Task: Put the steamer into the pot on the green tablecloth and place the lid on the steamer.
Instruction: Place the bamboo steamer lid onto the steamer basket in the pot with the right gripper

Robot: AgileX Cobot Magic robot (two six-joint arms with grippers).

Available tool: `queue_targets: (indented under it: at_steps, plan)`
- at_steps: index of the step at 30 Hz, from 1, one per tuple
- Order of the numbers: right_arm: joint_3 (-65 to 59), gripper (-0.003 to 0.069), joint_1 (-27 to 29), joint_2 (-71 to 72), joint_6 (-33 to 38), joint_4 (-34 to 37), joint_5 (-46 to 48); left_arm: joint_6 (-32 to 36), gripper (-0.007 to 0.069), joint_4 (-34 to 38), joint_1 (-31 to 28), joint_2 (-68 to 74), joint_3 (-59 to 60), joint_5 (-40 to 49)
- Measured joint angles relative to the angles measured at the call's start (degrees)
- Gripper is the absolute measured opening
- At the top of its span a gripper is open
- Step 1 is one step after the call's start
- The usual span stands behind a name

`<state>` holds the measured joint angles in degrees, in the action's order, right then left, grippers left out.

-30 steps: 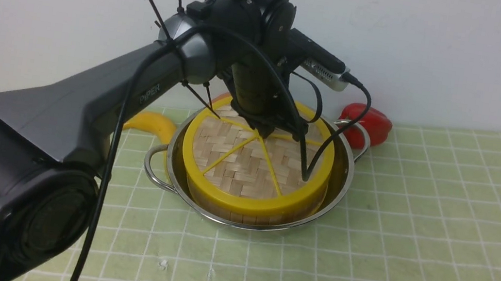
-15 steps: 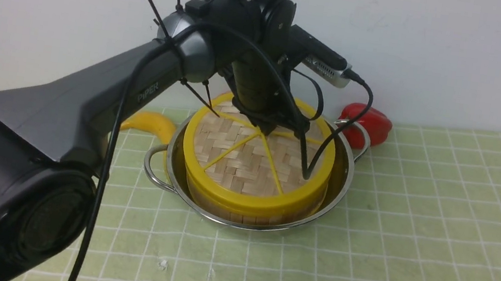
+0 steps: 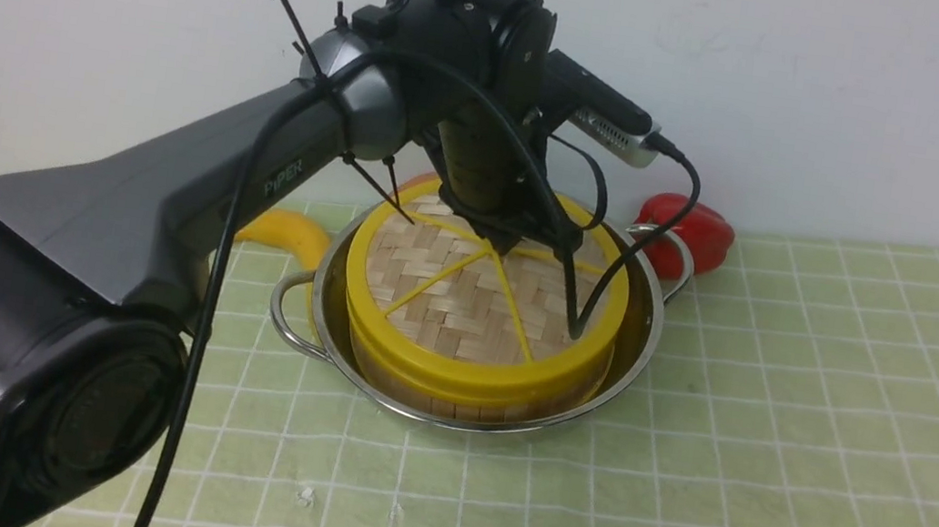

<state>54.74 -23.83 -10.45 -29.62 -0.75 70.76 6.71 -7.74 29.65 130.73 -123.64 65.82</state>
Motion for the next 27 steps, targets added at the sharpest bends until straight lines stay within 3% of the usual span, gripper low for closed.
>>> queue_targets:
  at_steps: [22,24,27]
  plan:
    - [0.0,0.0313,0.0,0.0,0.1,0.7,0.0,-3.7,0.0129,0.0,0.0,0.1,0.0,1.2]
    - [0.0,0.0313,0.0,0.0,0.1,0.7,0.0,-3.7,0.0162,-0.1,0.0,0.1,0.0,1.4]
    - [0.0,0.0313,0.0,0.0,0.1,0.7,0.0,-3.8,0.0281,-0.8,0.0,0.0,0.0,1.6]
